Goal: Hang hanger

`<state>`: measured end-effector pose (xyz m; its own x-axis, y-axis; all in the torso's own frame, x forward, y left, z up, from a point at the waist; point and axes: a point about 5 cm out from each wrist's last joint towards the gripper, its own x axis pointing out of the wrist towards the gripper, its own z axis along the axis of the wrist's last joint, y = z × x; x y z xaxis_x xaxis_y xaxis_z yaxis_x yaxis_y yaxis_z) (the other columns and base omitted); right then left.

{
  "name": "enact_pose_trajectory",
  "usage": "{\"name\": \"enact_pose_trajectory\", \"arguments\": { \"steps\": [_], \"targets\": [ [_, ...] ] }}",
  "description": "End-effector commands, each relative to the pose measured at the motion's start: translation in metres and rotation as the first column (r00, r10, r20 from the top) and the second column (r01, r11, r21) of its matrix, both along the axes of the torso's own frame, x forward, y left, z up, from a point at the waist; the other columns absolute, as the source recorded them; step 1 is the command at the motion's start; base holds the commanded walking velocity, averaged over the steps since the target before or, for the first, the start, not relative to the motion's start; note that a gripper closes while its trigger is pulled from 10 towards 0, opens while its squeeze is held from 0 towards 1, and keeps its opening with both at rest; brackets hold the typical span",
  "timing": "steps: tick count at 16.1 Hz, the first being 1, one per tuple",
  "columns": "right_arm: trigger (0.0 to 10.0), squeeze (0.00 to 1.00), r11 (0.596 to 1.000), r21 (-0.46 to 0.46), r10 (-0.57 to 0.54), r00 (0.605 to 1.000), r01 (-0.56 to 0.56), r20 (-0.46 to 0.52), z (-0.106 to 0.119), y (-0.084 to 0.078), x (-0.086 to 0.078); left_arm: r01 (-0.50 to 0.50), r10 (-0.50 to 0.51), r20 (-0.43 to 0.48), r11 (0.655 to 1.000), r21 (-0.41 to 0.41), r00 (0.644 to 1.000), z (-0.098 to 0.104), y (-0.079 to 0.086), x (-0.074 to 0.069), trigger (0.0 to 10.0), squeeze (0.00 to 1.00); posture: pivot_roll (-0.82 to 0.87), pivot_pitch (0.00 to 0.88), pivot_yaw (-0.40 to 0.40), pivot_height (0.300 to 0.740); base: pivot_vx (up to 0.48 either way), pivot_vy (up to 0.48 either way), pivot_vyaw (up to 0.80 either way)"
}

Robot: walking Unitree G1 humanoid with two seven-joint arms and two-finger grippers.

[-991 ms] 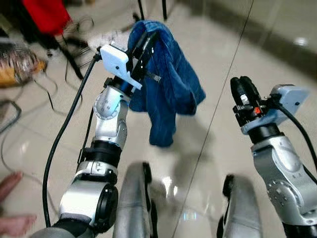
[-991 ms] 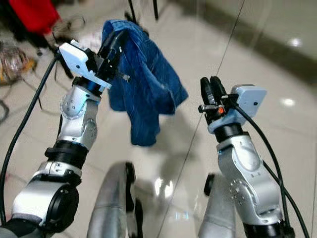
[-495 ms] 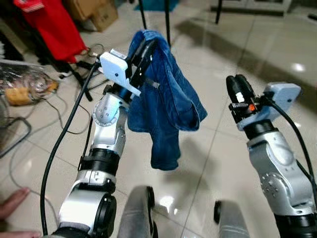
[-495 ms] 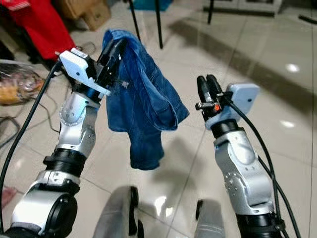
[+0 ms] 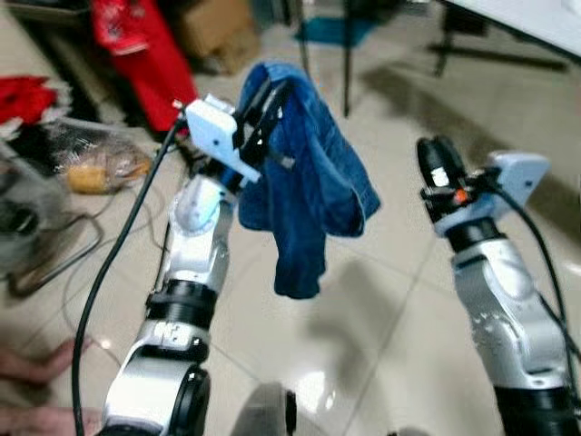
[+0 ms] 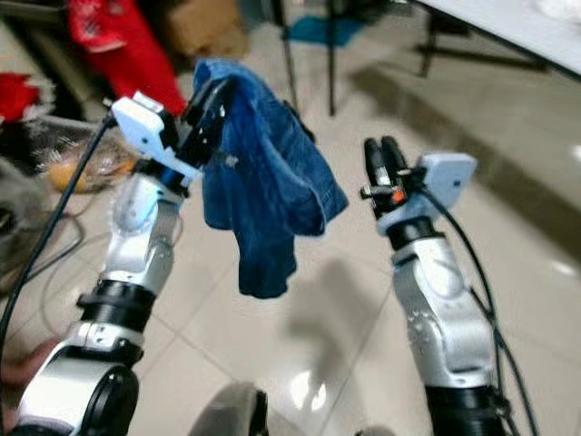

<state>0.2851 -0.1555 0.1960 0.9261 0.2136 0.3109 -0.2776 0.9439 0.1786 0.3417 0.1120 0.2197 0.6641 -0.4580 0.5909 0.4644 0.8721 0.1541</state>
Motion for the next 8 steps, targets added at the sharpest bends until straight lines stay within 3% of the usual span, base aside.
{"name": "enact_pose_trajectory", "arguments": {
  "steps": [1,8],
  "targets": [
    [10.0,0.00,1.000,-0.001,-0.025,1.000,0.025,0.005,-0.0016,-0.0067,-0.0021,0.013,-0.012,0.037,1.000,-0.008,0.999,0.0116,-0.0041,-0.0007,0.0,0.00,-0.17,0.018,0.166,0.740,0.000,0.000,0.00],
    [10.0,0.00,0.999,0.003,-0.054,0.998,0.054,-0.009,-0.0059,-0.0104,0.0009,0.039,-0.039,0.023,0.999,-0.010,0.999,0.0113,-0.0130,-0.0029,0.0,0.00,-0.17,0.016,0.163,0.740,0.000,0.000,0.00]
  ]
}}
